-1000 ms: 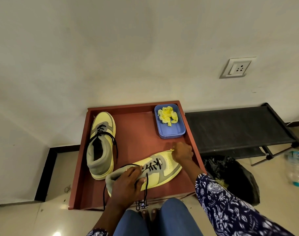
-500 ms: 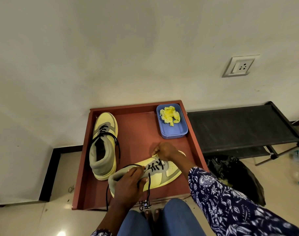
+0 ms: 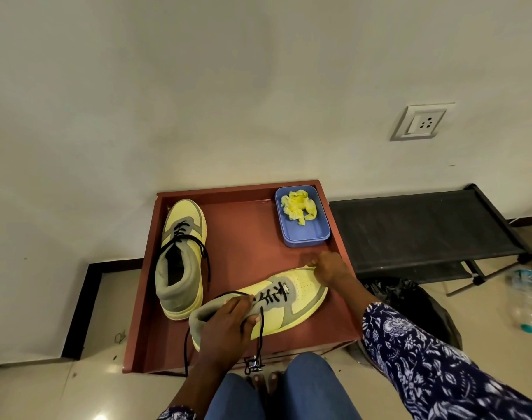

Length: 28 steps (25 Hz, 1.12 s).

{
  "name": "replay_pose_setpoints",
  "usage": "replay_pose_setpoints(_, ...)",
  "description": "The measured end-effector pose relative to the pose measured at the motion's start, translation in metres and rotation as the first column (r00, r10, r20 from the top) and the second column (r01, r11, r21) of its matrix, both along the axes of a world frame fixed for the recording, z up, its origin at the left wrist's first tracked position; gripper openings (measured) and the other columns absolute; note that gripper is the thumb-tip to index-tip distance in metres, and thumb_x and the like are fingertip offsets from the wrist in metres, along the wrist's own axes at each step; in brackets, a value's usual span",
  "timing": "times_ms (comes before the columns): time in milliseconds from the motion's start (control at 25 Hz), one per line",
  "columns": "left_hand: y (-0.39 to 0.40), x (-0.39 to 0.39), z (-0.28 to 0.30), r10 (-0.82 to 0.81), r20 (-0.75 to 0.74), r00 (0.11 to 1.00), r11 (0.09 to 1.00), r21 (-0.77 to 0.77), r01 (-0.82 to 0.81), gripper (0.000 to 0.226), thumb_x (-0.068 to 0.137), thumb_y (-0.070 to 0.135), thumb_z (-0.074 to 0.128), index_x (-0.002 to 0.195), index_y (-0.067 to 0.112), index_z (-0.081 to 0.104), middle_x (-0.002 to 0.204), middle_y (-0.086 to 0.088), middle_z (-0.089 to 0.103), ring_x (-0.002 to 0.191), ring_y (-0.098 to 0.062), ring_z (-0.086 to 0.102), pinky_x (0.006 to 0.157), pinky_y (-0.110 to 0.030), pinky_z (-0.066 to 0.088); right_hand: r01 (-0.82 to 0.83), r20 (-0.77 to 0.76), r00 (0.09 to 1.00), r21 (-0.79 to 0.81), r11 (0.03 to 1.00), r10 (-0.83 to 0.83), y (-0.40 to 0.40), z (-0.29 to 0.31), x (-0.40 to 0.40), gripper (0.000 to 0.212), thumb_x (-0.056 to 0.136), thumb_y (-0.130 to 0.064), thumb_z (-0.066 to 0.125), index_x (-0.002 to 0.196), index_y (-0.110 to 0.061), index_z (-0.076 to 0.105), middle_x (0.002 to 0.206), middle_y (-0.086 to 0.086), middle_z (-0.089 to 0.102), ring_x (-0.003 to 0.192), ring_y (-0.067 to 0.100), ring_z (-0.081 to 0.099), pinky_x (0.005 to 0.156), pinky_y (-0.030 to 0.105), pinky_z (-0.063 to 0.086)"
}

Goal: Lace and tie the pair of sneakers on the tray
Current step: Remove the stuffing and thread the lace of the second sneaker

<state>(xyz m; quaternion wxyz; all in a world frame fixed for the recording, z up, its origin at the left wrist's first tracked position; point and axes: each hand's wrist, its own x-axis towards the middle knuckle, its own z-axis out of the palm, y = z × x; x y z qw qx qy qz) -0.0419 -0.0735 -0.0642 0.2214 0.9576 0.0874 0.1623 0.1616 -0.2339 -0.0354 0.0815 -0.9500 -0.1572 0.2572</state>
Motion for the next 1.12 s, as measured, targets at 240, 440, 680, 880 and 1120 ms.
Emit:
replay_pose_setpoints(240, 0.000, 0.000, 0.001, 0.000, -0.002, 1.000, 1.000, -0.010, 0.000, 0.035, 0.080, 0.039, 0.046, 0.100, 0.019, 0.065, 0.091, 0.011, 0.069, 0.074, -0.003, 0.062, 0.059, -0.011, 0.042, -0.061, 0.078, 0.995, 0.088, 0.994, 0.054, 0.011, 0.006, -0.018, 0.035, 0.090, -0.004, 0.045, 0.122, -0.008, 0.059, 0.129, 0.012, 0.057, 0.120, 0.028, 0.051, 0.102, 0.032, 0.040)
replay_pose_setpoints(440, 0.000, 0.000, 0.003, -0.001, 0.006, 1.000, 1.000, -0.010, 0.001, 0.034, 0.080, 0.040, 0.046, 0.099, 0.018, 0.064, 0.090, 0.011, 0.069, 0.076, -0.003, 0.060, 0.064, -0.011, 0.041, -0.199, 0.104, 0.979, 0.267, 0.943, 0.178, 0.022, 0.023, -0.042, 0.036, 0.087, 0.000, 0.049, 0.121, -0.007, 0.060, 0.130, 0.008, 0.057, 0.120, 0.022, 0.050, 0.099, 0.020, 0.031)
replay_pose_setpoints(680, -0.001, -0.001, 0.006, -0.014, -0.005, 1.000, 1.000, 0.000, 0.014, 0.037, 0.081, 0.041, 0.045, 0.099, 0.017, 0.066, 0.090, 0.009, 0.070, 0.073, -0.006, 0.066, 0.058, -0.010, 0.042, -0.269, 0.207, 0.954, 0.274, 0.923, 0.216, 0.009, 0.017, -0.067, 0.035, 0.090, -0.011, 0.045, 0.123, -0.008, 0.058, 0.123, 0.011, 0.056, 0.117, 0.025, 0.049, 0.100, 0.028, 0.029)
replay_pose_setpoints(880, -0.001, 0.000, 0.005, -0.002, -0.010, 1.000, 1.000, -0.023, 0.002, 0.040, 0.080, 0.041, 0.044, 0.100, 0.015, 0.067, 0.089, 0.006, 0.070, 0.070, -0.010, 0.068, 0.055, -0.015, 0.046, -0.044, 0.230, 0.971, 0.454, 0.890, -0.069, -0.002, -0.008, -0.098, 0.042, 0.084, -0.027, 0.039, 0.106, -0.008, 0.068, 0.088, 0.000, 0.053, 0.088, 0.025, 0.050, 0.077, 0.020, 0.033)
replay_pose_setpoints(1120, 0.000, 0.000, 0.005, -0.020, -0.007, 1.000, 1.000, -0.019, 0.020, 0.034, 0.080, 0.041, 0.045, 0.102, 0.020, 0.062, 0.089, 0.009, 0.069, 0.069, -0.007, 0.066, 0.052, -0.013, 0.044, 0.067, 0.150, 0.972, 0.556, 0.828, -0.180, -0.012, -0.016, -0.109, 0.032, 0.081, -0.011, 0.050, 0.107, -0.006, 0.069, 0.092, 0.006, 0.063, 0.087, 0.028, 0.059, 0.080, 0.021, 0.046)
